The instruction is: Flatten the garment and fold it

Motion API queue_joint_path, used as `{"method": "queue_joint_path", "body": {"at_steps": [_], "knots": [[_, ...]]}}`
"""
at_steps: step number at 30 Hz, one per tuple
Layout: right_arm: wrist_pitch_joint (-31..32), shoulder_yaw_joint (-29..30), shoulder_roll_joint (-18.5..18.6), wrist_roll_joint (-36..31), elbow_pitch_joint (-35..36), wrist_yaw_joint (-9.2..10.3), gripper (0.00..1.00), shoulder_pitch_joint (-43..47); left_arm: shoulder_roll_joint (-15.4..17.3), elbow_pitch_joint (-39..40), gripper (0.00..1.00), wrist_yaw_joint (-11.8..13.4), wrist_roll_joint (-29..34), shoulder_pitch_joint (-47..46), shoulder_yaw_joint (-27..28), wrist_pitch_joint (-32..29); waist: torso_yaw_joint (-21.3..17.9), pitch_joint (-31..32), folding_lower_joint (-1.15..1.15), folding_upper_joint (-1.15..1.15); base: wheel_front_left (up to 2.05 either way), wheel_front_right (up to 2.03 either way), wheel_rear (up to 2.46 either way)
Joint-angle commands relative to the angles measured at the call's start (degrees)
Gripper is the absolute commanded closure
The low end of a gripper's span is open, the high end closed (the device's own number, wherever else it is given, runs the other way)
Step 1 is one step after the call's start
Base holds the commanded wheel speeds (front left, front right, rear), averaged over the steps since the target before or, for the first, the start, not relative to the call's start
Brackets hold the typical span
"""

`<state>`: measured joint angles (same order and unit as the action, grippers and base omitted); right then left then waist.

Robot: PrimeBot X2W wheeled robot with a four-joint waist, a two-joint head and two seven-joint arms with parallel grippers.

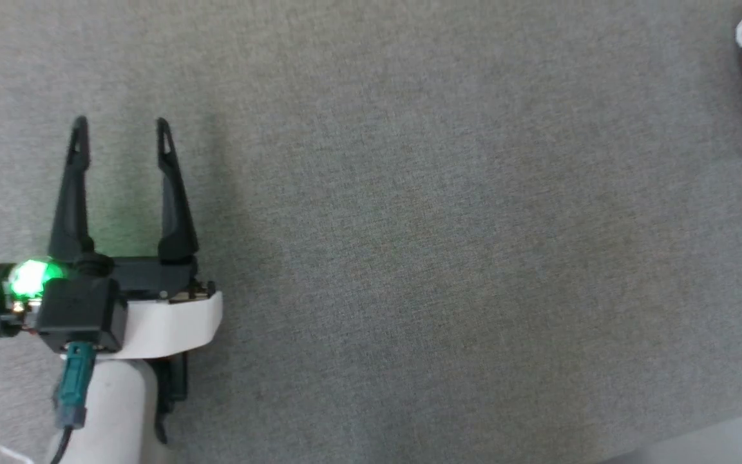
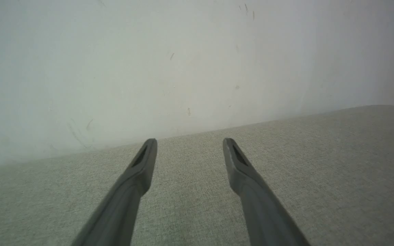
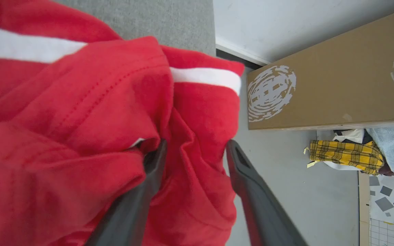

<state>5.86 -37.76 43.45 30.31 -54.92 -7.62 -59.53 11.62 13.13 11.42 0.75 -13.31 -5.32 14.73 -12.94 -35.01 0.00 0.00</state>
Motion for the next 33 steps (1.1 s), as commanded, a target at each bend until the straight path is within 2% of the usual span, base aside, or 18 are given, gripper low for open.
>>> {"method": "queue_joint_path", "body": {"at_steps": [1, 4, 8, 12, 15, 19, 21, 23, 28, 33], "knots": [[-1.47, 0.47, 0.5, -0.16, -0.81, 0.13, 0.0, 0.28, -0.39, -0.49, 0.0, 0.49, -0.46, 0.09, -0.32, 0.27, 1.01, 3.89, 0.0, 0.0, 0.0, 0.0, 0.0], [-7.44, 1.46, 1.85, -2.09, -1.53, 0.13, 0.0, 0.09, -1.22, -1.8, 0.0, 0.79, -1.07, 1.25, -0.83, 0.27, 1.96, 7.63, 0.0, 0.0, 0.0, 0.0, 0.0], [-17.5, 6.86, 2.35, -3.26, -2.99, 0.13, 0.0, -0.18, -2.02, -4.04, 0.0, 0.59, -2.12, 2.81, -0.91, 0.27, 3.41, 12.22, 0.0, 0.0, 0.0, 0.0, 0.0], [-20.6, 11.9, 1.53, -6.22, -1.15, 0.13, 0.0, -0.36, -2.57, -6.24, 0.0, 0.37, -2.56, 4.36, -0.61, 0.27, 4.48, 16.08, 0.0, 0.0, 0.0, 0.0, 0.0], [-20.81, 18.31, -0.07, -9.48, 6.32, 0.13, 0.0, 1.2, -2.87, -7.12, 0.0, 0.4, -2.74, 5.46, 0.03, 0.27, 5.23, 18.45, 0.0, 0.0, 0.0, 0.0, 0.0], [-20.84, 30.86, -5.87, -15.04, 22.4, 0.13, 0.0, 9.64, -3.45, -7.8, 0.0, 0.33, -3.11, 6.52, 1.01, 0.27, 6.87, 21.14, 0.0, 0.0, 0.0, 0.0, 0.0], [-20.84, 36.33, -10.37, -17.69, 30.41, 0.13, 0.0, 15.28, -3.81, -8.01, 0.0, 0.33, -3.27, 7.0, 1.56, 0.27, 7.7, 22.34, 0.0, 0.0, 0.0, 0.0, 0.0], [-20.85, 39.45, -14.89, -20.07, 37.62, 0.13, 0.0, 20.73, -4.17, -8.31, 0.0, 0.2, -3.38, 7.37, 1.96, 0.27, 8.54, 23.36, 0.0, 0.0, 0.0, 0.0, 0.0], [-20.85, 41.86, -24.26, -22.48, 49.25, 0.13, 0.0, 30.93, -4.7, -9.55, 0.0, -0.58, -3.11, 8.22, 2.34, 0.27, 10.3, 25.78, 0.0, 0.0, 0.0, 0.0, 0.0], [-20.85, 41.98, -31.42, -22.19, 52.94, 0.13, 0.0, 40.49, -5.3, -10.99, 0.0, -0.99, -2.63, 9.65, 2.1, 0.27, 11.78, 28.54, 0.0, 0.0, 0.0, 0.0, 0.0]]}}
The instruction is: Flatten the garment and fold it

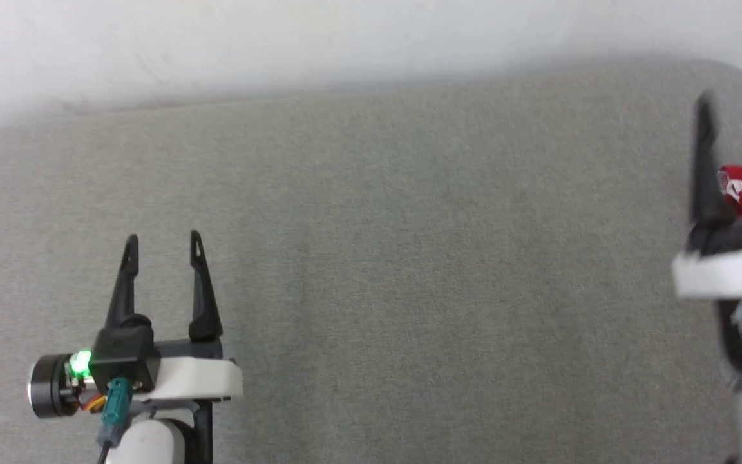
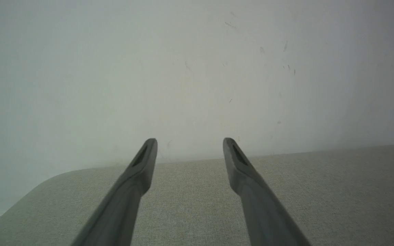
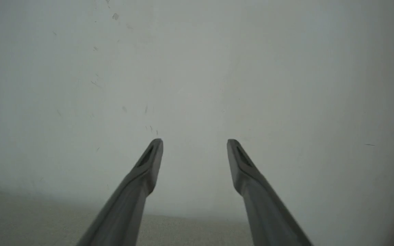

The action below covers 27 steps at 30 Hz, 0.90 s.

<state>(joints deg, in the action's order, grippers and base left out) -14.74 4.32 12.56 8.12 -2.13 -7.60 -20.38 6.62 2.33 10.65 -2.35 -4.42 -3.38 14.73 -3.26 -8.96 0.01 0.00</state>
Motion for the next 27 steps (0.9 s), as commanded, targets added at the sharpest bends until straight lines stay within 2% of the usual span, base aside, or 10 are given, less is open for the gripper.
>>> {"method": "queue_joint_path", "body": {"at_steps": [1, 8, 18, 19, 27], "knots": [[-0.25, -0.22, -1.57, 0.11, 0.25, 0.11, 0.0, 3.1, -0.4, -0.38, 0.0, -0.3, 0.52, 1.13, 0.11, 0.27, 2.31, 2.98, -0.01, 0.0, 0.0, 0.0, 0.0], [-0.26, -0.52, -6.01, 0.48, -0.02, 0.11, 0.0, 13.55, -0.51, -2.26, 0.0, -1.54, 1.22, 3.2, -0.82, 0.27, 3.15, 5.67, -0.01, 0.0, 0.0, 0.0, 0.0], [-0.26, 1.41, -8.58, -0.49, 2.25, 0.11, 0.0, 21.41, -1.28, -4.01, 0.0, -3.15, 0.18, 5.15, -1.97, 0.27, 3.13, 7.78, -0.01, 0.0, 0.0, 0.0, 0.0], [0.02, 1.25, -8.44, -0.19, 1.82, 0.0, 1.0, 20.98, -1.1, -3.88, 1.0, -3.06, 0.14, 4.54, -1.92, -0.01, 3.17, 7.71, -0.01, 0.0, 0.0, 0.0, 0.0], [0.55, 0.94, -8.47, -0.54, 1.72, -0.01, 1.0, 20.9, -1.15, -3.81, 1.0, -3.29, 0.21, 4.51, -1.81, -0.55, 3.16, 7.84, -0.02, 0.0, 0.0, 0.0, 0.0]]}}
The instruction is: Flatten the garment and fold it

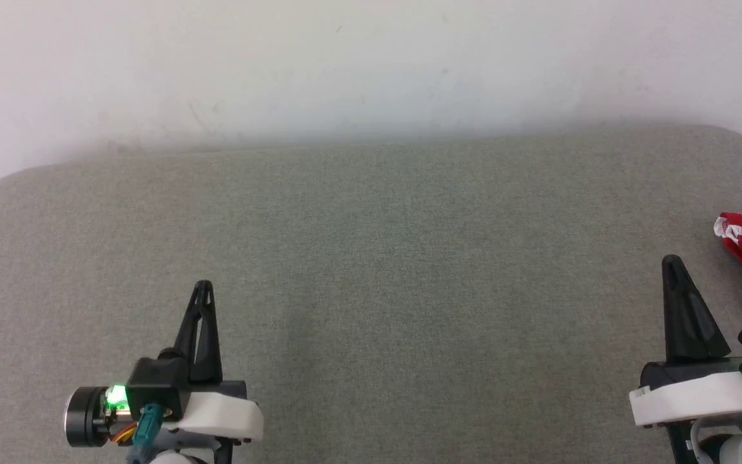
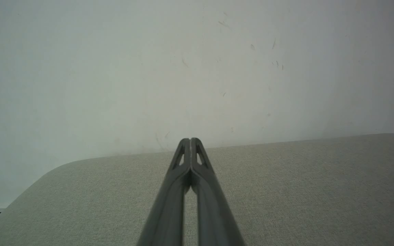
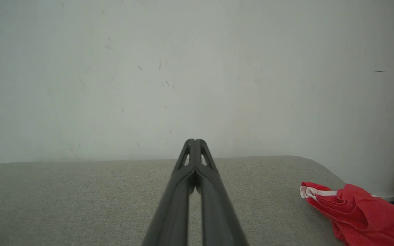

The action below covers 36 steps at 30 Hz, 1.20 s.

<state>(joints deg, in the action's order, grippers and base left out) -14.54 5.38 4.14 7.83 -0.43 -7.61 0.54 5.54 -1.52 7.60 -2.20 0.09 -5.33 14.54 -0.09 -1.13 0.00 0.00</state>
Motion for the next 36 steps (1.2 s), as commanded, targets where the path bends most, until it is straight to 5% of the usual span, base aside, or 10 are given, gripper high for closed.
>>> {"method": "queue_joint_path", "body": {"at_steps": [1, 36], "knots": [[0.47, -0.16, -0.05, -0.31, 0.03, 0.0, 1.0, -0.02, -0.09, 0.06, 1.0, -0.3, 0.09, 0.0, 0.19, -0.48, 0.0, 0.02, 0.0, 0.0, 0.0, 0.0, 0.0], [4.45, -1.64, -0.39, -2.44, 0.14, 0.04, 1.0, -0.17, -0.82, 0.47, 1.0, -2.36, 0.69, -0.03, 1.65, -4.46, 0.03, 0.33, 0.0, 0.0, 0.0, 0.0, 0.0]]}}
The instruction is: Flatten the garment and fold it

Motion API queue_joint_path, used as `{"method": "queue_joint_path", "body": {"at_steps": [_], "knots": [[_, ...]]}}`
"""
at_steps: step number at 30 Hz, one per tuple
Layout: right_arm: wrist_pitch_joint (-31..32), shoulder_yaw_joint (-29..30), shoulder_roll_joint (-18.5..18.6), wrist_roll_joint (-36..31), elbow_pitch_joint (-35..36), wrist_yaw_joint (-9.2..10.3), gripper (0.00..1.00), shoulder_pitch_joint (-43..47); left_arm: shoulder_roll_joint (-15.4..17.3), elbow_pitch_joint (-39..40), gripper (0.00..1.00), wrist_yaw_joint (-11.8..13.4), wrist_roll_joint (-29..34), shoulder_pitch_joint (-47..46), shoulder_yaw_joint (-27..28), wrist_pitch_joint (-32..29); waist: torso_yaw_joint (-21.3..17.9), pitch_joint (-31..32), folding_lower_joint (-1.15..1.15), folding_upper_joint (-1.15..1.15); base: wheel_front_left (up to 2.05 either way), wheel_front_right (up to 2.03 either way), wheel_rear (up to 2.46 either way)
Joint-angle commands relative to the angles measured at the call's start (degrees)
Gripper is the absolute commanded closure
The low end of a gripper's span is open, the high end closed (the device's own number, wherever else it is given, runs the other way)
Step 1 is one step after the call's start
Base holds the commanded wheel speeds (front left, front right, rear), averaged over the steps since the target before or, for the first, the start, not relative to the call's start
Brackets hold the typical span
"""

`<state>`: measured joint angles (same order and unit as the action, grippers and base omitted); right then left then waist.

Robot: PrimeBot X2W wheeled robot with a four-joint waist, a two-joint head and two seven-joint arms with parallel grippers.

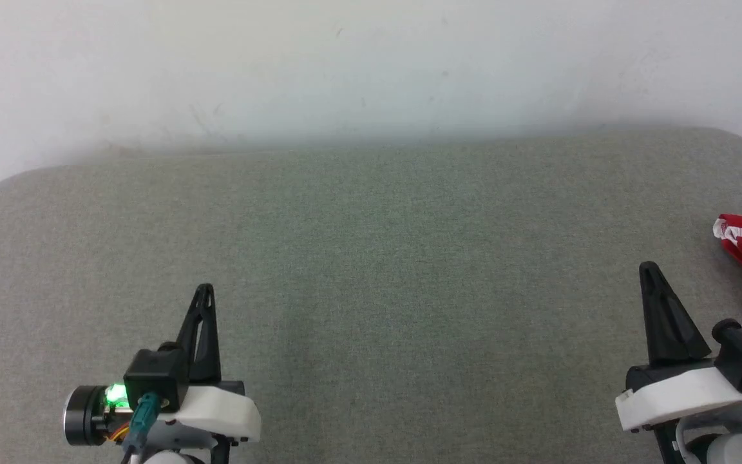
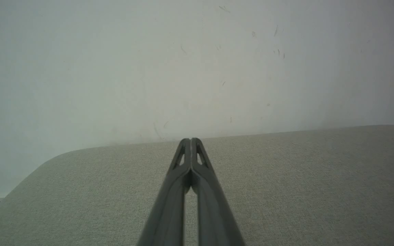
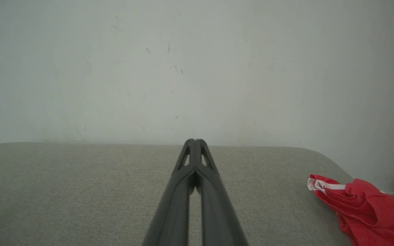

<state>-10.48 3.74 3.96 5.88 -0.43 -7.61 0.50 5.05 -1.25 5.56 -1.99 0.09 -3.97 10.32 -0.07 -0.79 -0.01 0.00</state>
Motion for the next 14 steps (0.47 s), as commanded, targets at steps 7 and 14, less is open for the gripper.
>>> {"method": "queue_joint_path", "body": {"at_steps": [7, 14], "knots": [[1.21, -0.3, -0.29, -0.93, 0.17, 0.04, 1.0, -0.16, -0.48, 0.28, 1.0, -0.76, 0.6, -0.03, 0.58, -1.06, 0.01, 0.07, 0.0, 0.0, 0.0, 0.0, 0.0], [2.02, -0.61, -0.36, -1.37, 0.19, 0.05, 1.0, -0.19, -0.63, 0.37, 1.0, -1.18, 0.72, -0.04, 0.88, -1.87, 0.01, 0.13, 0.0, 0.0, 0.0, 0.0, 0.0]]}}
